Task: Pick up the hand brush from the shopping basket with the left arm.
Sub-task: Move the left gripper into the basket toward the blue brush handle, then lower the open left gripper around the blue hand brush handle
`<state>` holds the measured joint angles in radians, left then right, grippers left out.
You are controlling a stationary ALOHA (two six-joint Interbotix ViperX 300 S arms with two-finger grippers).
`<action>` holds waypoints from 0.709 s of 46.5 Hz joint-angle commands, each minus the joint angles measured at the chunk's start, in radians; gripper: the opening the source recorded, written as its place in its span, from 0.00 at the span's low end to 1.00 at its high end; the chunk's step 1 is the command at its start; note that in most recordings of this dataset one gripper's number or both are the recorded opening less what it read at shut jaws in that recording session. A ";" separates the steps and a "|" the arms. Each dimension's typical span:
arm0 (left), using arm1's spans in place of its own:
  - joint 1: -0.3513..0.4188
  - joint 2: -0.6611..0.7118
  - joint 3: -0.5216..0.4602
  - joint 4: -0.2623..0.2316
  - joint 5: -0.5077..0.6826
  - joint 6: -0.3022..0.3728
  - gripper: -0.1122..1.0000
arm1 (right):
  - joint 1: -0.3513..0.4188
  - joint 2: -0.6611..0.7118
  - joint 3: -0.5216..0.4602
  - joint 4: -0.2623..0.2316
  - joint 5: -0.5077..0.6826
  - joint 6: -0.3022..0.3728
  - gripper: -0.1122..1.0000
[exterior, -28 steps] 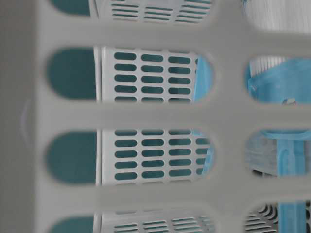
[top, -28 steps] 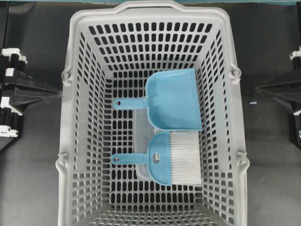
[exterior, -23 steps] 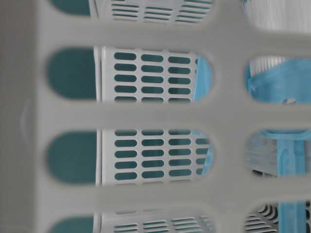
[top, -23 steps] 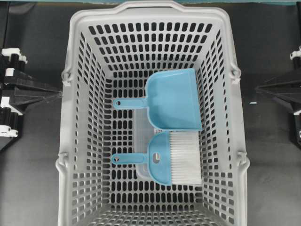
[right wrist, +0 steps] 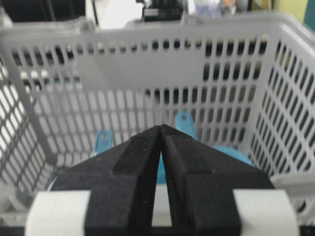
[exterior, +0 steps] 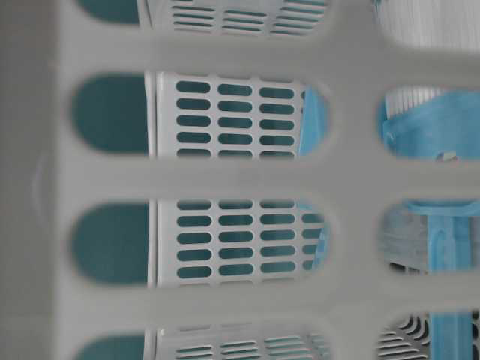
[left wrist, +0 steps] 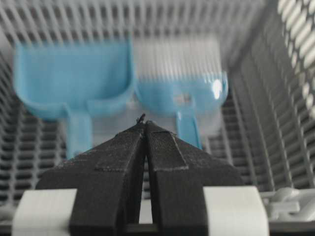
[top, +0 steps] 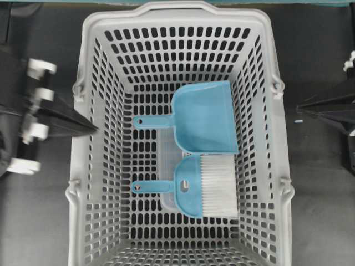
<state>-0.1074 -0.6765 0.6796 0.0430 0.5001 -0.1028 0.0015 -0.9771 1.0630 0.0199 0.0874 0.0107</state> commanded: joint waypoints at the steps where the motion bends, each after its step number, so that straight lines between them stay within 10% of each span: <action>1: -0.021 0.080 -0.087 0.003 0.069 -0.005 0.10 | 0.000 0.009 -0.028 0.003 0.048 0.000 0.10; 16: -0.055 0.347 -0.319 0.003 0.307 -0.015 0.10 | 0.000 0.008 -0.026 0.002 0.081 0.002 0.14; 33: -0.067 0.451 -0.399 0.003 0.385 -0.109 0.11 | 0.000 0.005 -0.015 0.002 0.074 0.005 0.78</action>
<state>-0.1672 -0.2194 0.3068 0.0430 0.8866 -0.1994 0.0015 -0.9771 1.0615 0.0184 0.1703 0.0123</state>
